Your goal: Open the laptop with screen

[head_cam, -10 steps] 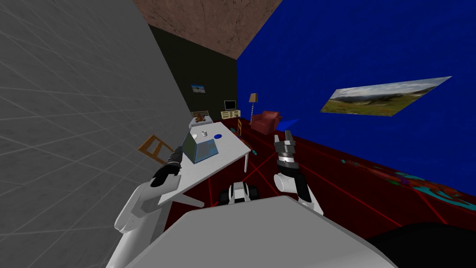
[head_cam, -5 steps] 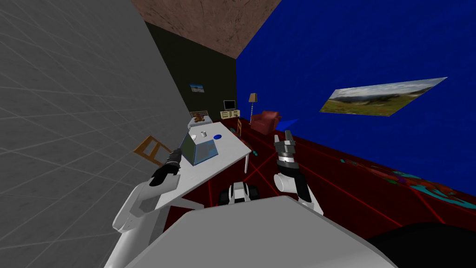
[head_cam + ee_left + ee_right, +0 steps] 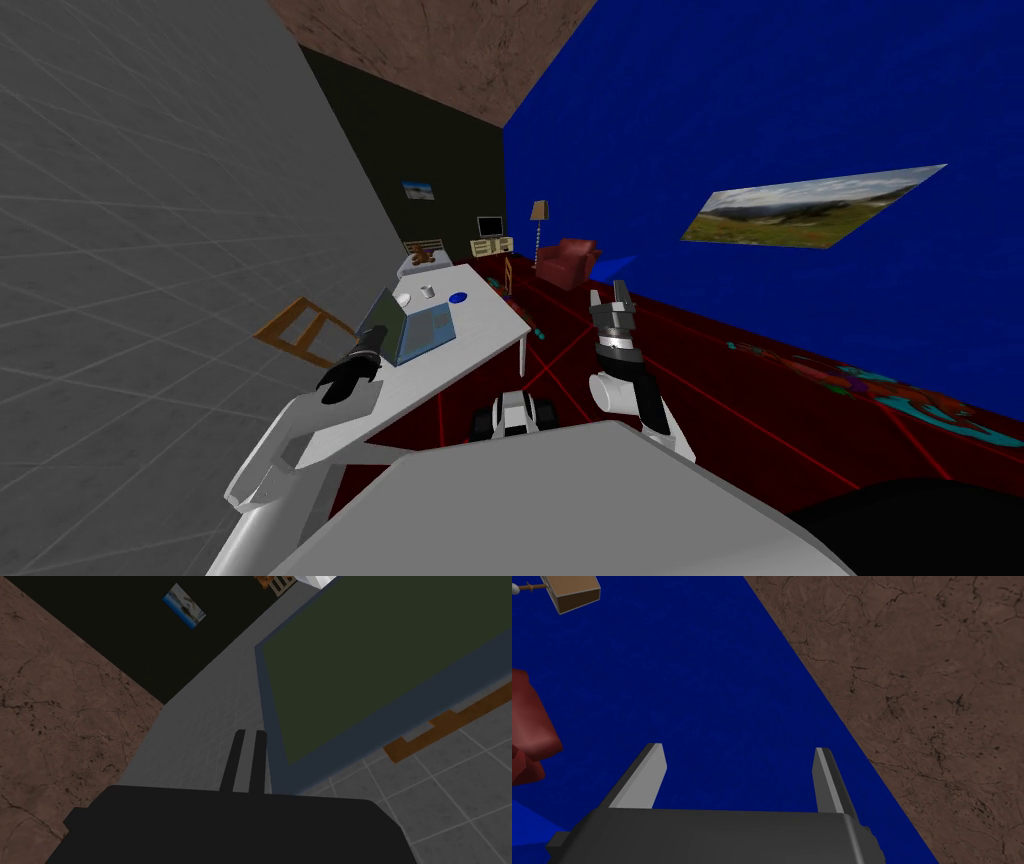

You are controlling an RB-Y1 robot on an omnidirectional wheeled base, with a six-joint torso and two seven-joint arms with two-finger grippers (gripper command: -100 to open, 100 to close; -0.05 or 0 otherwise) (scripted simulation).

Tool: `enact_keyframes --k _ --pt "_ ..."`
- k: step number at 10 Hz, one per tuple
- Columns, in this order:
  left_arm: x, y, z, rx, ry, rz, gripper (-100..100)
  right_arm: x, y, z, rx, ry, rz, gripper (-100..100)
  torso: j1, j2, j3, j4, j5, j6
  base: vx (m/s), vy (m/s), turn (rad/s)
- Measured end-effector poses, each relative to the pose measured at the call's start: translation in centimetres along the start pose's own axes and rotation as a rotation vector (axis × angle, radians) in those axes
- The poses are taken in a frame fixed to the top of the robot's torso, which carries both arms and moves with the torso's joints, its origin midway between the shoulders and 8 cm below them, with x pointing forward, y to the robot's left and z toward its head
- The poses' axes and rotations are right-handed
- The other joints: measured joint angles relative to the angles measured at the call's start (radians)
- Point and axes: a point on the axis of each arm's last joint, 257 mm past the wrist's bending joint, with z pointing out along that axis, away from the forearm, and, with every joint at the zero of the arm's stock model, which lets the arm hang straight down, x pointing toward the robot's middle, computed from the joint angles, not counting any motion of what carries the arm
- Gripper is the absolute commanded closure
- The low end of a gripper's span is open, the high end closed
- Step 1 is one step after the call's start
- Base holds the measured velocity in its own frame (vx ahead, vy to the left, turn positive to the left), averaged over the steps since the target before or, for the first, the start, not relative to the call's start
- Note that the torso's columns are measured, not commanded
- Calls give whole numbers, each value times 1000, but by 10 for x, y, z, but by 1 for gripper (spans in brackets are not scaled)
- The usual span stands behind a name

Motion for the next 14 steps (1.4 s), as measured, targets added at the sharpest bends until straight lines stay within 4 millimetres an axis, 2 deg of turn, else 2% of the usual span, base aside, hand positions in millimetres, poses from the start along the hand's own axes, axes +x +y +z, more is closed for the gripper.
enact_keyframes --k 2,3,8,9,11,12,14 --pt "-3 6 -1 -6 -9 79 100 0 0 0 0 0 0 0 -2 3 2 1 -1 0 39 -73 -12" --pt "-3 6 -2 -5 -10 85 -100 0 0 0 0 0 0 0 0 3 2 1 -1 0 -34 13 -32" --pt "-27 -39 12 73 -69 69 -100 0 0 0 0 0 0 0 -3 0 0 1 -1 0 -92 108 -30" --pt "-35 -54 13 104 -86 72 -100 0 0 0 0 0 0 0 -1 1 0 1 -1 0 -157 147 -13" --pt "-43 -70 11 149 -106 86 -100 0 0 0 0 0 0 0 -9 -2 -1 0 -3 0 -33 17 -8" --pt "-42 -69 11 157 -104 90 -100 0 0 0 0 0 0 0 -10 -5 -3 -1 -3 0 11 12 37" --pt "-28 -56 10 151 -79 100 -100 0 0 0 0 0 0 0 -2 -1 -1 0 -1 0 12 17 102"
